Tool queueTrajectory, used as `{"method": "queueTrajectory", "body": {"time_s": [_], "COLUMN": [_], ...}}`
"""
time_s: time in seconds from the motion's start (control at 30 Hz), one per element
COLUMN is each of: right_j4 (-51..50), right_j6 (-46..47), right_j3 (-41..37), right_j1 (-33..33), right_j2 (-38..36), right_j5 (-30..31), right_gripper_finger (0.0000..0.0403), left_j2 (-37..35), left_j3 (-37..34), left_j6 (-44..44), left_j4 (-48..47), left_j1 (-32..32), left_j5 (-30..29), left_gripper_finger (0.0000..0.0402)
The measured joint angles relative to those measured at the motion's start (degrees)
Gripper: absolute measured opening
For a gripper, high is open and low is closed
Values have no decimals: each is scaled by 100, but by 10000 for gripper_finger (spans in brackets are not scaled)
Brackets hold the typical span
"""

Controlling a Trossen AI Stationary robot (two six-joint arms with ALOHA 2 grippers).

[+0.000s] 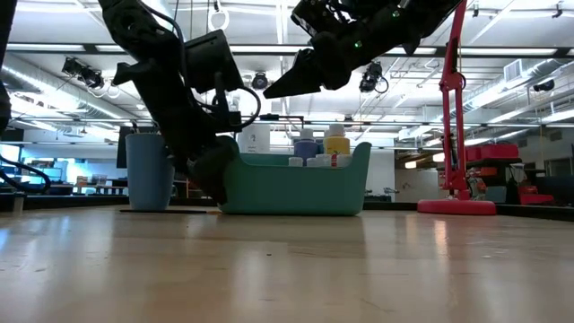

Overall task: Pick & Place Paint Supplies
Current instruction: Adjust the green bin

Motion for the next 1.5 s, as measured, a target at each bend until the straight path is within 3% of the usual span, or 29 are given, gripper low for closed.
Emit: {"method": "queueTrajectory", "body": {"time_s": [0.37, 0.57, 0.7, 0.83, 0.97, 1.13, 1.23, 1.37, 1.5], "right_j4": [2, 4, -20, -176, -399, -564, -592, -40, 836], "right_j6": [0, -2, -1, -2, -2, 196, 506, 896, 1008], "right_j3": [0, 0, 0, 0, -1, 0, -2, 0, 0], "right_j1": [0, 0, 4, 4, 6, -2, -1, 28, 97], "right_j2": [0, 0, 0, 0, 0, 0, 0, 152, 613], "right_j5": [1, -1, -9, -11, -12, -30, -473, -975, -1320], "right_gripper_finger": [4, 4, 5, 21, 52, 94, 113, 129, 133], "left_j2": [0, 0, 0, 0, 0, -155, -522, -1141, -1541], "left_j3": [0, 0, 9, 199, 558, 983, 1054, 1032, 1027], "left_j6": [-67, -147, -218, -306, -516, -1135, -1864, -2460, -2491], "left_j4": [67, 534, 815, 486, -583, -2205, -2927, -3248, -3329], "left_j1": [-53, -210, -405, -613, -866, -1403, -1721, -2153, -2552], "left_j5": [283, 996, 1144, 1298, 1620, 1078, 463, 106, -166], "left_gripper_finger": [212, 212, 208, 193, 176, 165, 165, 165, 165]}}
